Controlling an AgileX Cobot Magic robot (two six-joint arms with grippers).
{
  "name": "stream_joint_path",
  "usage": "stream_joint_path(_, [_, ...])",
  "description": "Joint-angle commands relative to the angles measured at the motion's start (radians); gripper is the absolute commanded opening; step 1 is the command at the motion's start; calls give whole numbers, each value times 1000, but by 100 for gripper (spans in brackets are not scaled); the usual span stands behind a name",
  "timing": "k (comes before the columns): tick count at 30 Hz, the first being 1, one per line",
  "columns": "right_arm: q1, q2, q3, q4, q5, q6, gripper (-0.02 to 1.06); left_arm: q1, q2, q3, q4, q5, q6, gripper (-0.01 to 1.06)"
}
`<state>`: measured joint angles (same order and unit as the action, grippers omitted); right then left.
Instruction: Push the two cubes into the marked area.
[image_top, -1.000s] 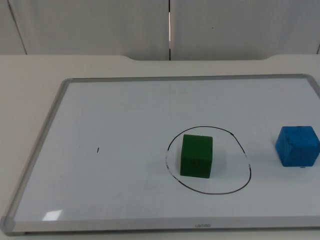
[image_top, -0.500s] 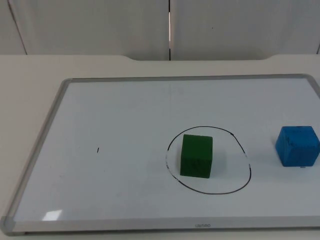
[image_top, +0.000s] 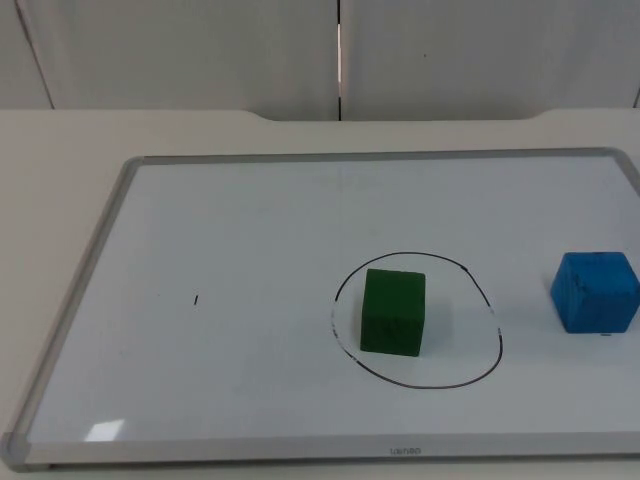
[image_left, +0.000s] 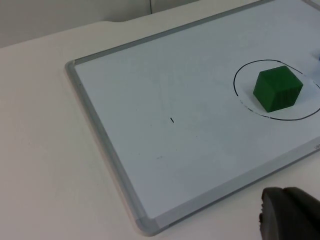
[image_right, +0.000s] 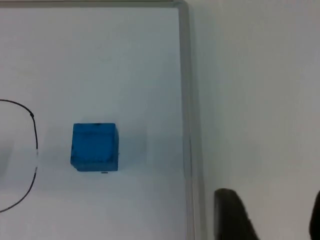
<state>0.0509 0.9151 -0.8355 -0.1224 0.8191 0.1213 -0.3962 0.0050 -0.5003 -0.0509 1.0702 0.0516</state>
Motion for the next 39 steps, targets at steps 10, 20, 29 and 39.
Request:
stream_joint_path(10, [-6, 334, -53, -8, -238, -2, 0, 2, -5, 6, 4, 4, -5, 0])
stream_joint_path(20, [-6, 621, -53, 1, -359, -2, 0, 2, -5, 6, 4, 4, -8, 0])
stream_joint_path(29, [-6, 822, -53, 122, -476, 21, 0, 2, -5, 6, 6, 4, -7, 0])
stream_joint_path(39, [-6, 949, -53, 154, -486, 21, 0, 2, -5, 6, 6, 4, -7, 0])
